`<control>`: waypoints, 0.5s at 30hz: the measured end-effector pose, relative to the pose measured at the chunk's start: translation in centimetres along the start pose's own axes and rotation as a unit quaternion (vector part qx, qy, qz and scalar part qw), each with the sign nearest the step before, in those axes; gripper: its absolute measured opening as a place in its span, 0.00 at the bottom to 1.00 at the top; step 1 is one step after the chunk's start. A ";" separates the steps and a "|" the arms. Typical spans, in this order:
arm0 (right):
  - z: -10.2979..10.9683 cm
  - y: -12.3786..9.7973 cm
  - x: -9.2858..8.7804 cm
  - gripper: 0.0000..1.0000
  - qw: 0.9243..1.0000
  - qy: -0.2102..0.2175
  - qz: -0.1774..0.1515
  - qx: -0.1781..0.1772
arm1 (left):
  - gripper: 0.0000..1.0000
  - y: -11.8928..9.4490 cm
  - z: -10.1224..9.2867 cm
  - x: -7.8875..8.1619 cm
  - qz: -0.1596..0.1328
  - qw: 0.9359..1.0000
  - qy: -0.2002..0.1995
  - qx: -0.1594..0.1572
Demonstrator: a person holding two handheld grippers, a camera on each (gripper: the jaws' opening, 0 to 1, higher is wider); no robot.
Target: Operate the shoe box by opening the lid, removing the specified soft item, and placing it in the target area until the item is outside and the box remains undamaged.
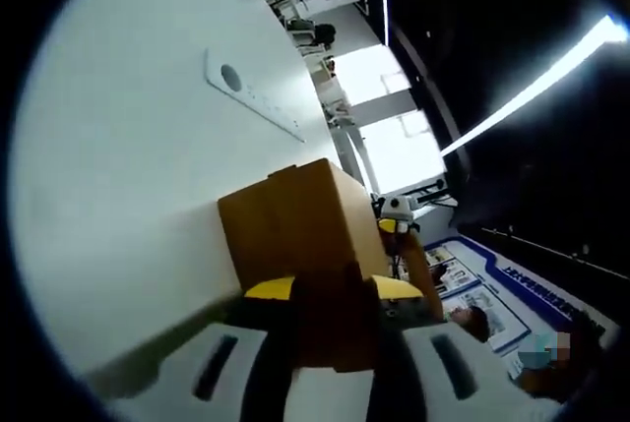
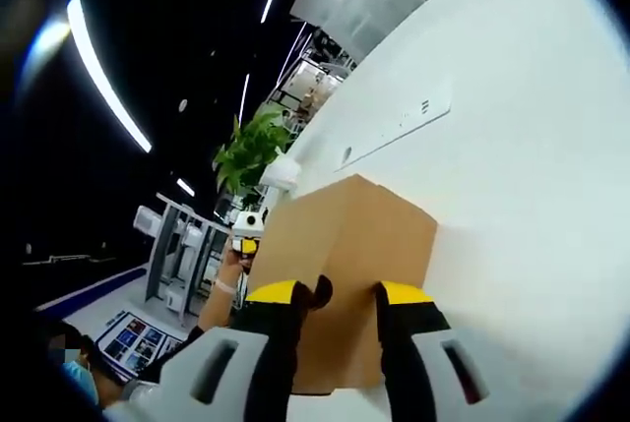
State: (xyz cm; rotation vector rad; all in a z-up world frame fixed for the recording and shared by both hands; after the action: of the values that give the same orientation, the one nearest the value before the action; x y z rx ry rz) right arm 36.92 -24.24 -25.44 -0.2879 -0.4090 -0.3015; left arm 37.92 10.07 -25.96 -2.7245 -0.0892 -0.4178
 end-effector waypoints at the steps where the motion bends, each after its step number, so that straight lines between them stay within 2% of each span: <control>1: 0.0 0.1 -0.1 0.30 1.000 0.000 0.000 0.000 | 0.28 0.0 0.0 -0.1 -0.001 1.000 -0.001 -0.001; 6: 0.2 0.3 -0.4 0.30 1.000 -0.001 0.000 -0.001 | 0.28 -0.1 0.0 -0.2 -0.005 1.000 -0.002 -0.001; 15: -0.2 0.5 0.2 0.30 1.000 0.002 -0.007 0.008 | 0.28 -0.4 0.0 -0.8 -0.006 1.000 -0.002 -0.002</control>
State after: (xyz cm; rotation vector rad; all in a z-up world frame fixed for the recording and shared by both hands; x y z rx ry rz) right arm 37.30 -23.91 -25.69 -0.2678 -0.4094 -0.3124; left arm 37.12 10.39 -26.04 -2.7301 -0.1053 -0.4171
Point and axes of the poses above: the point that each gripper's makers call its tool centre point, and the gripper's own axes: y roughly forward along the fingers, z roughly to its left, x roughly out of its top, the point moved 4 cm from there along -y, roughly backward along the fingers, and after that the axes turned 10 degrees about x, right-handed, at the moved point
